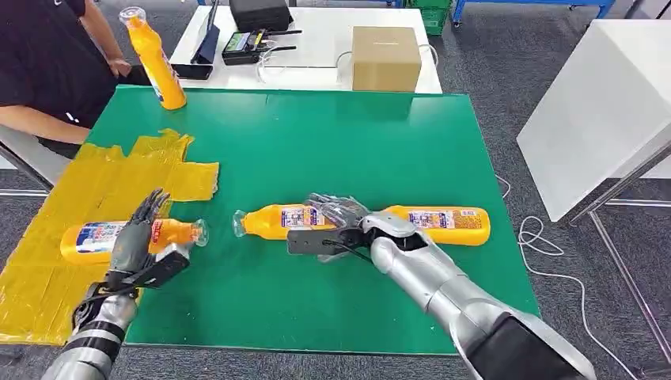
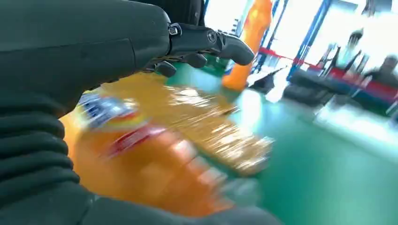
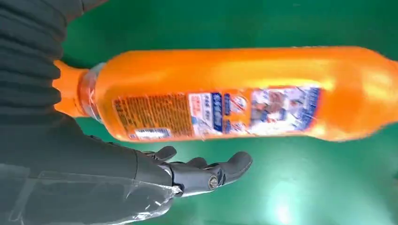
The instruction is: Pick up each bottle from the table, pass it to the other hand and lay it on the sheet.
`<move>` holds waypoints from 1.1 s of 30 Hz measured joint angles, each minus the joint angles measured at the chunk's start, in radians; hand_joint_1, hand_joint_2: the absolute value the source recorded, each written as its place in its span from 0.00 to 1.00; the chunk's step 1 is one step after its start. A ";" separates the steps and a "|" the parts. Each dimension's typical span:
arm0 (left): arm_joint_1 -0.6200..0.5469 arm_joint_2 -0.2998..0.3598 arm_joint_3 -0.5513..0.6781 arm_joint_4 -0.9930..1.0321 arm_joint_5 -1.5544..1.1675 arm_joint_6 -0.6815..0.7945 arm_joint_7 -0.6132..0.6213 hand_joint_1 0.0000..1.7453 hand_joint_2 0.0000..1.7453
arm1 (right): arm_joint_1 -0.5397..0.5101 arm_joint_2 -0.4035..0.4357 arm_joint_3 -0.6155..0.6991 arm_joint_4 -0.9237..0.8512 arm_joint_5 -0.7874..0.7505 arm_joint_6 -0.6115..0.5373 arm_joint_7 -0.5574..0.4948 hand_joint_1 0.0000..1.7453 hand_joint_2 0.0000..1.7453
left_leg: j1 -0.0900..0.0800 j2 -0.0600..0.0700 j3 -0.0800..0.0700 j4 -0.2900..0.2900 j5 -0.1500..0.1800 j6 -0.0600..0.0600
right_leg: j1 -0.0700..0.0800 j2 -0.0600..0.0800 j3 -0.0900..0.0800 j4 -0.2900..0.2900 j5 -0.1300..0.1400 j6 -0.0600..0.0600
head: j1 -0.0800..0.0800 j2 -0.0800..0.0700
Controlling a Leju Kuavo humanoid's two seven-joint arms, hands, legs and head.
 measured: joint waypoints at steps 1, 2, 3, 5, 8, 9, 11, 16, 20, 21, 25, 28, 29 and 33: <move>0.004 -0.015 0.006 -0.048 0.070 -0.040 -0.002 0.00 0.00 | 0.001 0.002 0.000 0.017 0.009 -0.008 0.003 0.00 1.00 | 0.000 0.000 0.000 0.000 0.000 0.000 | 0.000 0.000 0.000 0.000 0.000 0.000 | 0.000 0.000; 0.005 -0.028 0.011 -0.085 0.122 -0.073 -0.002 0.00 0.00 | 0.002 0.005 -0.002 0.035 0.019 -0.019 0.009 0.00 1.00 | 0.000 0.000 0.000 0.000 0.000 0.000 | 0.000 0.000 0.000 0.000 0.000 0.000 | 0.000 0.000; 0.008 -0.039 0.018 -0.122 0.167 -0.099 -0.005 0.00 0.00 | 0.002 0.006 -0.005 0.052 0.028 -0.028 0.014 0.00 1.00 | 0.000 0.000 0.000 0.000 0.000 0.000 | 0.000 0.000 0.000 0.000 0.000 0.000 | 0.000 0.000; 0.016 -0.062 0.031 -0.196 0.243 -0.141 -0.013 0.00 0.00 | 0.004 0.010 -0.012 0.089 0.046 -0.047 0.026 0.00 1.00 | 0.000 0.000 0.000 0.000 0.000 0.000 | 0.000 0.000 0.000 0.000 0.000 0.000 | 0.000 0.000; 0.028 -0.099 0.047 -0.298 0.334 -0.201 -0.011 0.00 0.00 | 0.005 0.014 -0.023 0.138 0.066 -0.066 0.032 0.00 1.00 | 0.000 0.000 0.000 0.000 0.000 0.000 | 0.000 0.000 0.000 0.000 0.000 0.000 | 0.000 0.000; 0.031 -0.108 0.051 -0.325 0.343 -0.210 -0.007 0.00 0.00 | 0.005 0.016 -0.026 0.151 0.071 -0.067 0.033 0.00 1.00 | 0.000 0.000 0.000 0.000 0.000 0.000 | 0.000 0.000 0.000 0.000 0.000 0.000 | 0.000 0.000; 0.035 -0.121 0.060 -0.362 0.366 -0.228 -0.006 0.00 0.00 | 0.005 0.018 -0.030 0.169 0.078 -0.067 0.039 0.39 1.00 | 0.000 0.000 0.000 0.000 0.000 0.000 | 0.000 0.000 0.000 0.000 0.000 0.000 | 0.000 0.000; 0.039 -0.152 0.078 -0.441 0.444 -0.279 -0.008 0.00 0.00 | 0.000 0.021 -0.034 0.210 0.100 -0.053 0.062 1.00 1.00 | 0.000 0.000 0.001 0.000 0.000 0.000 | 0.000 0.000 0.001 0.000 0.000 0.000 | 0.000 0.000; 0.039 -0.163 0.085 -0.477 0.468 -0.295 0.000 0.00 0.00 | -0.003 0.024 -0.042 0.227 0.105 -0.052 0.063 1.00 1.00 | 0.000 0.000 0.003 0.000 0.000 0.000 | 0.000 0.001 0.003 0.000 0.000 0.000 | 0.000 0.000; 0.039 -0.167 0.087 -0.482 0.484 -0.306 0.005 0.00 0.00 | -0.004 0.024 -0.045 0.230 0.106 -0.052 0.063 1.00 1.00 | 0.000 0.001 0.003 0.000 0.000 0.000 | 0.000 0.001 0.003 0.000 0.000 0.000 | 0.000 0.000; 0.040 -0.181 0.099 -0.489 0.619 -0.405 0.103 0.00 0.00 | 0.001 0.029 -0.070 0.236 0.086 -0.095 0.060 1.00 1.00 | 0.000 0.000 0.004 0.000 0.000 0.000 | 0.000 0.001 0.003 0.000 0.000 0.000 | 0.000 0.000; 0.058 -0.192 0.117 -0.489 0.792 -0.521 0.197 0.00 0.00 | 0.015 0.036 -0.106 0.232 0.064 -0.186 0.028 1.00 1.00 | 0.000 0.001 0.003 0.000 0.000 0.000 | 0.000 0.001 0.003 0.000 0.000 0.000 | 0.000 0.000; 0.068 -0.195 0.121 -0.489 0.817 -0.541 0.205 0.00 0.00 | 0.024 0.037 -0.120 0.225 0.061 -0.208 0.022 1.00 1.00 | 0.000 0.001 0.003 0.000 0.000 0.000 | 0.000 0.001 0.003 0.000 0.000 0.000 | 0.000 0.000; 0.095 -0.203 0.133 -0.489 0.851 -0.561 0.217 0.00 0.00 | 0.042 0.040 -0.164 0.204 0.059 -0.229 0.022 1.00 1.00 | 0.000 0.000 0.001 0.000 0.000 0.000 | 0.000 0.001 0.001 0.000 0.000 0.000 | 0.000 0.000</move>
